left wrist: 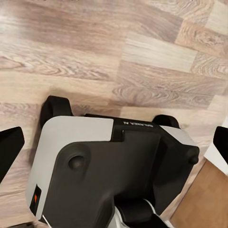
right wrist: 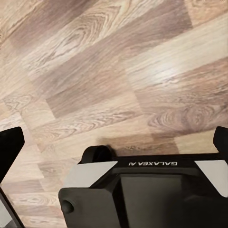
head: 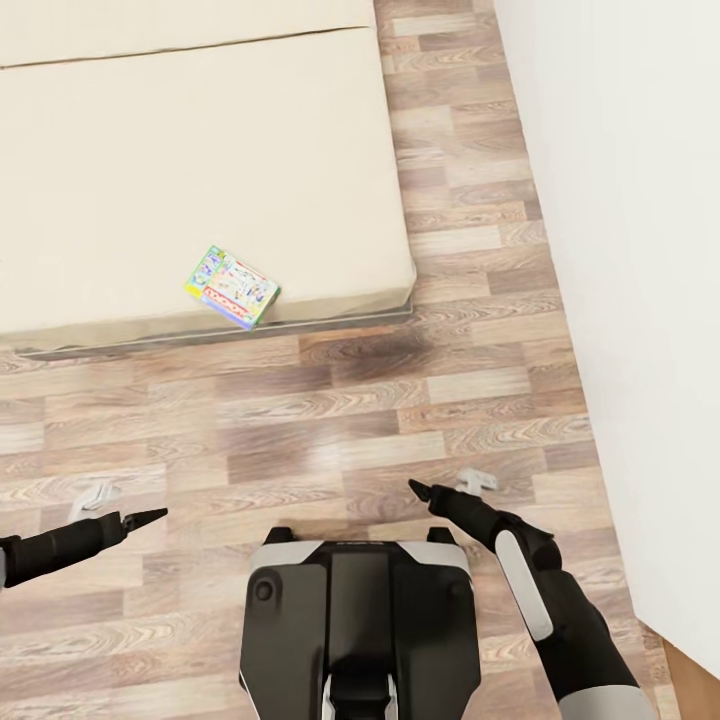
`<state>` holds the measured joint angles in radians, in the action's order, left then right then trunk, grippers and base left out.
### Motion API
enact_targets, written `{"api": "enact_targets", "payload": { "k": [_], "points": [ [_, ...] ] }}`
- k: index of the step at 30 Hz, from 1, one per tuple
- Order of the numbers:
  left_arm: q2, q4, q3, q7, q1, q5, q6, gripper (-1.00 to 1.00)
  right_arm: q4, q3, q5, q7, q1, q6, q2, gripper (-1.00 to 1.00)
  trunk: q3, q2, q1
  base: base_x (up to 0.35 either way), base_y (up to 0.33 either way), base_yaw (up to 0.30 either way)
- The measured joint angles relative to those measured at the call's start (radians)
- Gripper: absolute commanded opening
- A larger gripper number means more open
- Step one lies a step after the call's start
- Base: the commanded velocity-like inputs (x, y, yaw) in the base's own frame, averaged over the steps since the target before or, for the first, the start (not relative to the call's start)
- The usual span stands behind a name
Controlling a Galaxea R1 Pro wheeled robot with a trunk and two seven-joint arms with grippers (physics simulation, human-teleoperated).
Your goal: Put all the toys in the child's room - the three board games (two on the bed and one on the table), the two jigsaw puzzles on the table, and the tennis ball on the table - inside the toy box on the table in the child's room.
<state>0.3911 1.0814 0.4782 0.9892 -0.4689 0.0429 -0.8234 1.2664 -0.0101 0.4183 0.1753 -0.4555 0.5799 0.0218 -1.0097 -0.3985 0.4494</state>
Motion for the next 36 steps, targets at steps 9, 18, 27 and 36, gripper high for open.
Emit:
{"api": "enact_targets", "payload": {
  "k": [9, 18, 27, 36],
  "points": [
    [-0.017, -0.001, -0.001, -0.004, 0.000, -0.001, 0.000, 1.00, -0.002, 0.000, 0.001, -0.001, 0.000, -0.002, 0.001, 1.00, 0.012, 0.000, 0.000, -0.002, 0.000, 0.190],
    [-0.025, -0.001, -0.002, -0.007, 0.000, -0.005, -0.001, 1.00, -0.041, 0.001, 0.002, 0.001, 0.000, -0.039, 0.001, 1.00, 0.021, 0.000, 0.000, 0.025, 0.000, 0.095],
    [-0.034, -0.001, -0.002, -0.008, 0.000, -0.008, -0.001, 1.00, -0.067, 0.001, 0.002, 0.007, 0.000, -0.058, 0.001, 1.00, 0.035, 0.000, 0.000, 0.052, 0.000, 0.005],
    [-0.040, -0.002, -0.001, -0.007, 0.000, -0.008, -0.001, 1.00, -0.068, 0.000, 0.001, 0.010, 0.000, -0.059, 0.001, 1.00, 0.050, 0.000, 0.000, 0.004, 0.000, 0.000]
  ]
}}
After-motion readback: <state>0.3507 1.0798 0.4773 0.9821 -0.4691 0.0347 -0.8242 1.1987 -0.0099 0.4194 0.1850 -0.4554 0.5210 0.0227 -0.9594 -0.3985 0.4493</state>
